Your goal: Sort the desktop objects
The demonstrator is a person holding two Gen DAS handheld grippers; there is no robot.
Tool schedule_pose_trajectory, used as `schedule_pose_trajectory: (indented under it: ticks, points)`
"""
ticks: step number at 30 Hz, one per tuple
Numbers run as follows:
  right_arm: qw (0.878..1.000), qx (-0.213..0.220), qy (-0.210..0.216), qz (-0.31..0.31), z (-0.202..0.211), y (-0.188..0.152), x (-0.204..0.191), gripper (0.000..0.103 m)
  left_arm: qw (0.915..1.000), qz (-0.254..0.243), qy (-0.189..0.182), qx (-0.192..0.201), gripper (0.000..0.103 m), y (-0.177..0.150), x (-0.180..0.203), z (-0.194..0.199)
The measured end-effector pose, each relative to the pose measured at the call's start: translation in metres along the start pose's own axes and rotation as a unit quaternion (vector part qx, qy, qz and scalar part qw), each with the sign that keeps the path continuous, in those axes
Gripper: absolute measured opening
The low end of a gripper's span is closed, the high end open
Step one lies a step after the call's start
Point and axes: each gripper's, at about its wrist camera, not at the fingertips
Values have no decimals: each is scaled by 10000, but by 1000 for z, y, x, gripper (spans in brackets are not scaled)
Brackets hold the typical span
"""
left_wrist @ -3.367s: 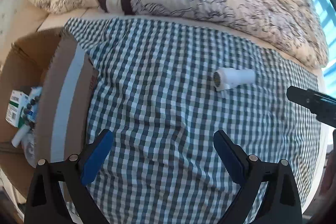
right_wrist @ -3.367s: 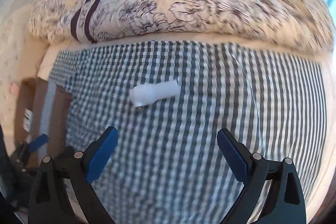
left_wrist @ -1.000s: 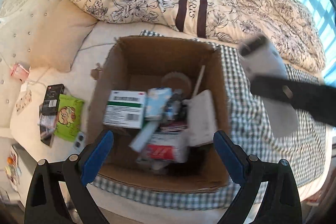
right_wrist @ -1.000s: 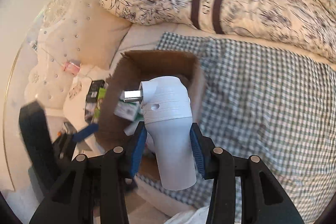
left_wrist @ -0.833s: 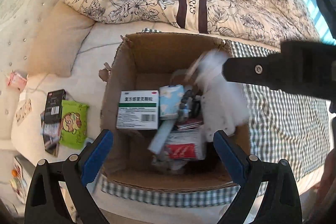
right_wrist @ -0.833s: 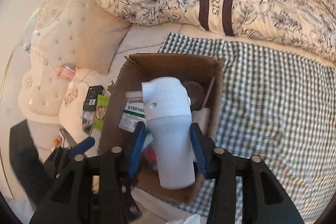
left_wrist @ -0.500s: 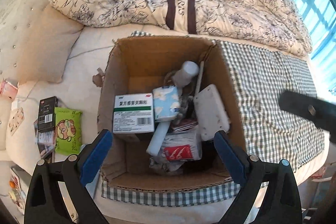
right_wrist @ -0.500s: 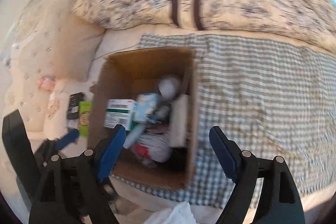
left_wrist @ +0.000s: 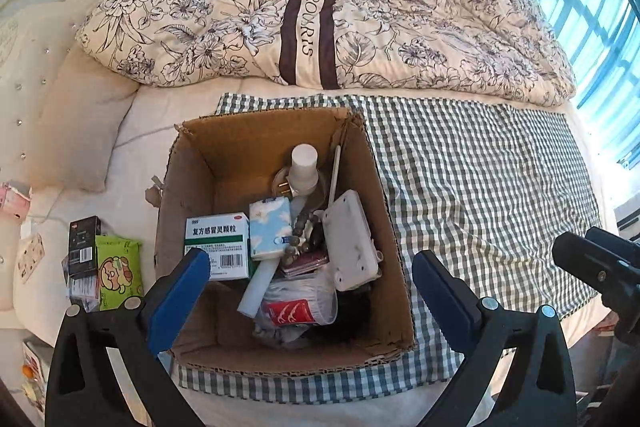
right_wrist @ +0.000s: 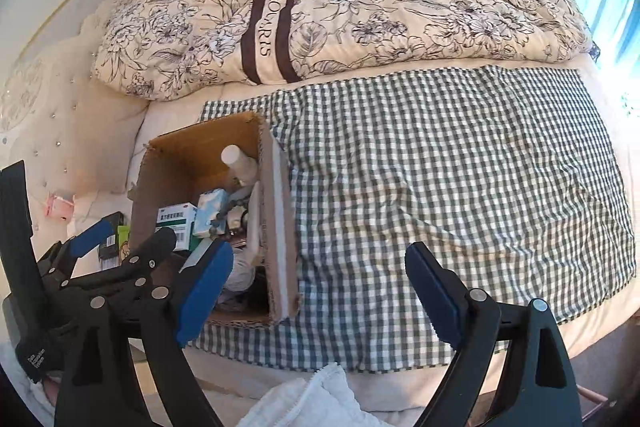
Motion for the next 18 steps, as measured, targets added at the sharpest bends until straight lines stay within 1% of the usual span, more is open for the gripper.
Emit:
schedule_pose_trajectory:
  ticks: [3, 7, 15, 18]
  points:
    - [10000, -46, 26, 5, -3, -2, 6, 88, 9998, 136, 16, -122, 103, -1, 1, -2]
    - [9998, -168, 94, -14, -10, -4, 12, 88, 9997, 206, 43, -137, 103, -3, 1, -2]
    - [9995, -294, 107, 51, -17, -4, 17, 88, 9998, 48, 67, -195, 103, -3, 14, -4]
    - [9995, -305, 98, 51, -17, -4, 19, 88, 9998, 52, -18, -197, 103, -2, 16, -5]
Point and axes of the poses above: each gripper's, at about its wrist camera, not at the fingertips, and z roughly against the way its jaws point, x to its right, y to its top, and after that the axes turned 6 degrees about -y, right-handed
